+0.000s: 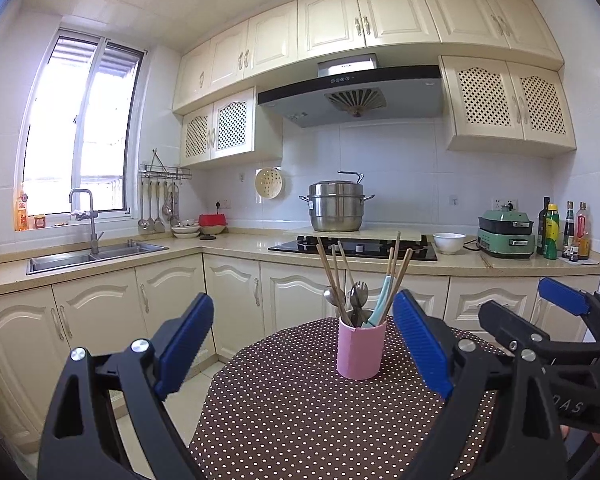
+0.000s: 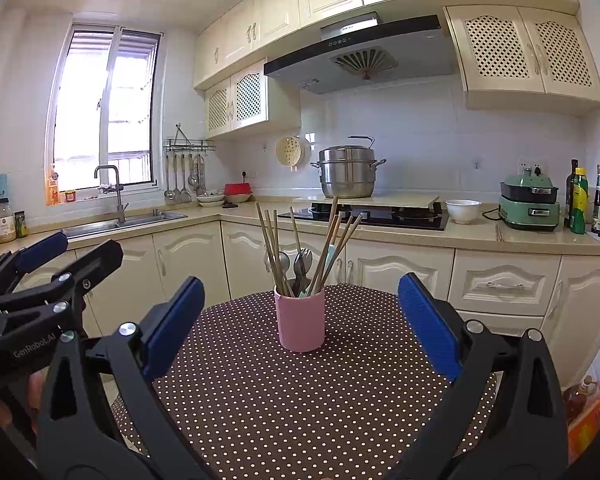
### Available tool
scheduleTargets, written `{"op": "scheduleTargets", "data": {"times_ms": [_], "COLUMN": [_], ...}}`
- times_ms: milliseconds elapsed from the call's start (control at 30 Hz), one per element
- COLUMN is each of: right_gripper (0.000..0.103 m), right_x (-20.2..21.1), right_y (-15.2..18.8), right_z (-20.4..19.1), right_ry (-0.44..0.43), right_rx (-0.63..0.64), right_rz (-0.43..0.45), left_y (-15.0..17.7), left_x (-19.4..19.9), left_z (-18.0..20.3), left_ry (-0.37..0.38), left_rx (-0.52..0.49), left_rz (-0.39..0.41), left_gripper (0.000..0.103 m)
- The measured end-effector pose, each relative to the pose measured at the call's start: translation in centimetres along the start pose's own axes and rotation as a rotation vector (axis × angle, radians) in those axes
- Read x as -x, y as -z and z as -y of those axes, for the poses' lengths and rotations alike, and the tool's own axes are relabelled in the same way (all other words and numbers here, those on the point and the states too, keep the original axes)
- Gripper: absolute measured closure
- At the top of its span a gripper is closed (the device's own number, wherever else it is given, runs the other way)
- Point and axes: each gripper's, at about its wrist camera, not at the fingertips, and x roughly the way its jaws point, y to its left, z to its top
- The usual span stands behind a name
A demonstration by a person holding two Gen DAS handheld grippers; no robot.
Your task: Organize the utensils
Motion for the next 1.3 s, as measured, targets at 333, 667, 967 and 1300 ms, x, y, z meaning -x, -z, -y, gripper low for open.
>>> {"op": "scheduleTargets", "data": {"times_ms": [333, 667, 967, 1300], "right_gripper": [0.007, 0.007, 0.007, 0.007], "right_x": [-0.03, -0.15, -0.22, -0.12], "right_y": [-0.05, -0.04, 0.04, 0.15], "right_z": [-0.08, -0.26, -0.34, -0.37], "right_ry": [-0.003, -0.004, 0.002, 0.001], "right_rx": [0.002, 0.005, 0.011, 0.013], "right_rz": [-0.005, -0.009, -0.011, -0.013], "left_y": [-0.07, -0.11, -0.09, 0.14], "left_x": [-0.08, -0.17, -0.20, -0.24], "left_z": [-0.14, -0.08, -0.05, -0.08], "left_ry": [-0.008, -0.011, -0.011, -0.012], "left_rx": [-0.008, -0.010, -0.011, -0.013], "left_rz": [-0.001, -0.002, -0.003, -0.003], "left_gripper": [0.014, 0.014, 0.014, 0.014]}}
